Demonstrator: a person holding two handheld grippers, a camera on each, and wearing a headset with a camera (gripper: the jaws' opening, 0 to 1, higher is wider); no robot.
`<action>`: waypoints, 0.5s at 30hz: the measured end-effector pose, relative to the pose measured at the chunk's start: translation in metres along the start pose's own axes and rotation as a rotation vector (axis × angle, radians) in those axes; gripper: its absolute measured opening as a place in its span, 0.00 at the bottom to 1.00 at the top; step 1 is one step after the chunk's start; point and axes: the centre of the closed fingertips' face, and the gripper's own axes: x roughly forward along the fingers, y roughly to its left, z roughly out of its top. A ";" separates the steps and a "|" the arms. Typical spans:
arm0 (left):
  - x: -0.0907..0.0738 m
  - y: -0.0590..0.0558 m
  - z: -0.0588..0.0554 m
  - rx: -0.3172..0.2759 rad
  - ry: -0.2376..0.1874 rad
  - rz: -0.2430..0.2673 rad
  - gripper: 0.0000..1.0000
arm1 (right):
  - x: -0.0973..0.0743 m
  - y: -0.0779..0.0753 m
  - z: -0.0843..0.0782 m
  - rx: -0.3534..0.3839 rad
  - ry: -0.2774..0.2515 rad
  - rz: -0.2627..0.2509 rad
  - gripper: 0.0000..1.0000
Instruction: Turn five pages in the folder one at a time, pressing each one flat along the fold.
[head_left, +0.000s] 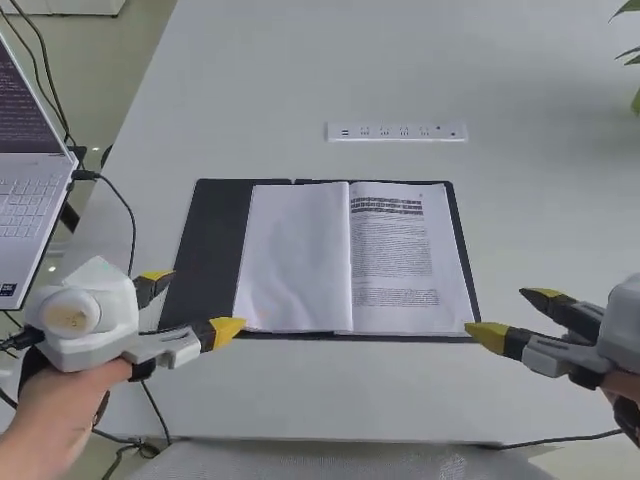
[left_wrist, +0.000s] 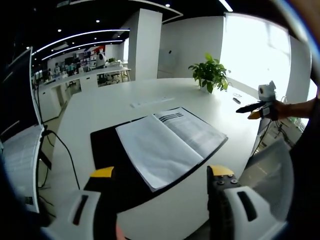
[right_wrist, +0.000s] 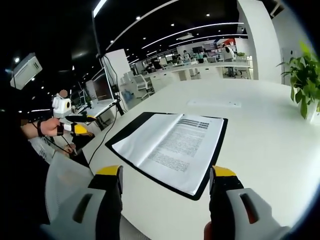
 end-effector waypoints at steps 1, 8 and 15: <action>-0.002 0.000 0.000 -0.008 -0.004 0.005 0.74 | -0.001 0.001 0.000 0.002 -0.003 -0.004 0.70; -0.008 0.002 -0.002 -0.039 -0.018 0.035 0.74 | -0.001 0.004 0.000 0.011 -0.011 -0.012 0.70; -0.013 0.004 -0.005 -0.057 -0.028 0.050 0.75 | -0.001 0.008 0.004 -0.005 -0.013 -0.011 0.71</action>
